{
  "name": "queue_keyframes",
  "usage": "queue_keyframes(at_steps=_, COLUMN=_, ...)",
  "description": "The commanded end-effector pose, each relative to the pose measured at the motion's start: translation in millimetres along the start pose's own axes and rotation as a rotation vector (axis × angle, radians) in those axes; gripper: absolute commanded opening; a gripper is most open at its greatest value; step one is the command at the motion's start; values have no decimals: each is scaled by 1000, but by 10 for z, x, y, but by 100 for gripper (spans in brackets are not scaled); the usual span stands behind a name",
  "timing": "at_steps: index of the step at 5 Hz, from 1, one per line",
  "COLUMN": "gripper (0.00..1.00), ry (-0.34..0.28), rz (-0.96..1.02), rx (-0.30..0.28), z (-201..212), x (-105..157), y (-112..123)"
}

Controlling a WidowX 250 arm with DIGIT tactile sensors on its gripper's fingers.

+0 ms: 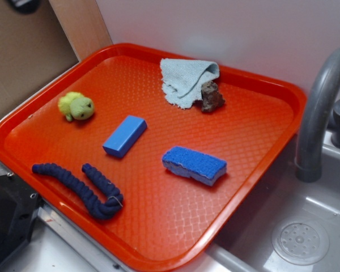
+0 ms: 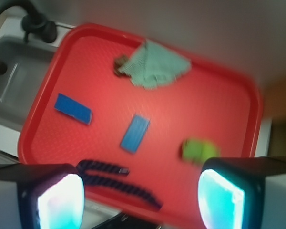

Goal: Grab the blue sponge.

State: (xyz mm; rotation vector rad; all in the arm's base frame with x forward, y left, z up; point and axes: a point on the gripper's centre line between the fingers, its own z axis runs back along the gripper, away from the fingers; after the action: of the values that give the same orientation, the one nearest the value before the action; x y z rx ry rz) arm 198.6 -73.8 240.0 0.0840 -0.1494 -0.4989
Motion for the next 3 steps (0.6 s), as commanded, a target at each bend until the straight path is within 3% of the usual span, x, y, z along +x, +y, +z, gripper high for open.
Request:
queue_keyframes(at_steps=1, gripper=100, ry=38, rz=-536, rx=68, z=-198, x=531, y=-593)
queue_keyframes(at_steps=2, gripper=100, ry=110, rz=-805, rx=60, z=-549, x=536, y=-815)
queue_keyframes(at_steps=3, gripper=100, ry=160, rz=-1043, rx=31, z=-871, x=430, y=-896)
